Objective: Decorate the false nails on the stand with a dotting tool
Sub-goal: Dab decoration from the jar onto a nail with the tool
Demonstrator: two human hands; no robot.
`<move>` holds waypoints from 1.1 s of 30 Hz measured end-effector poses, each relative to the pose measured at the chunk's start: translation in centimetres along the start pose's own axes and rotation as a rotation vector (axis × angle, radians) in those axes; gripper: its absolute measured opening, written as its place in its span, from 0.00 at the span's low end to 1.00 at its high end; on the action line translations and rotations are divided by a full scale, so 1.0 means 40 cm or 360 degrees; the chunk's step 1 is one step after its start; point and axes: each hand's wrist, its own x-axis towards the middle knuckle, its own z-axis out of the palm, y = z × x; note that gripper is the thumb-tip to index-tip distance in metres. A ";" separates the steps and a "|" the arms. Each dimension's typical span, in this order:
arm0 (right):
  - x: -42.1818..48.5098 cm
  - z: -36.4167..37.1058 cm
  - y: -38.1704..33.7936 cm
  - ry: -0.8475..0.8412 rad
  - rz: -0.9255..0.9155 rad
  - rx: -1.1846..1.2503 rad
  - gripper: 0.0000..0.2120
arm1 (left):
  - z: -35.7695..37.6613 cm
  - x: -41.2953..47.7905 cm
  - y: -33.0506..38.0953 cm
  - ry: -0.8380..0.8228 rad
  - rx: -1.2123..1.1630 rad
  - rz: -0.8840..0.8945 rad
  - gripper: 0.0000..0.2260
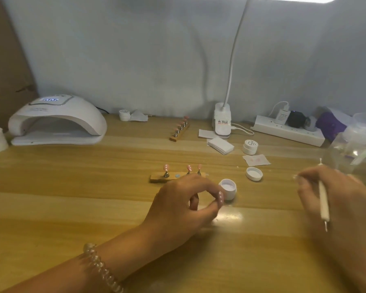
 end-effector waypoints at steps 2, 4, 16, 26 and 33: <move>0.006 0.010 0.030 -0.0043 0.0092 -0.0084 0.04 | -0.033 0.027 -0.003 0.0107 0.0026 -0.0046 0.05; 0.010 0.020 0.048 -0.0074 0.0124 -0.0115 0.08 | -0.080 0.061 -0.012 0.0217 0.0062 -0.0110 0.05; 0.002 0.047 0.013 -0.0133 0.0074 0.0023 0.08 | -0.146 0.110 -0.101 -0.0023 0.0601 -0.0477 0.05; -0.005 0.047 -0.033 -0.0090 -0.0009 0.0308 0.10 | -0.129 0.116 -0.132 -0.0105 0.0730 -0.0460 0.07; -0.006 0.054 -0.034 -0.0084 -0.0028 0.0342 0.07 | -0.117 0.130 -0.109 -0.0133 0.0966 -0.0197 0.17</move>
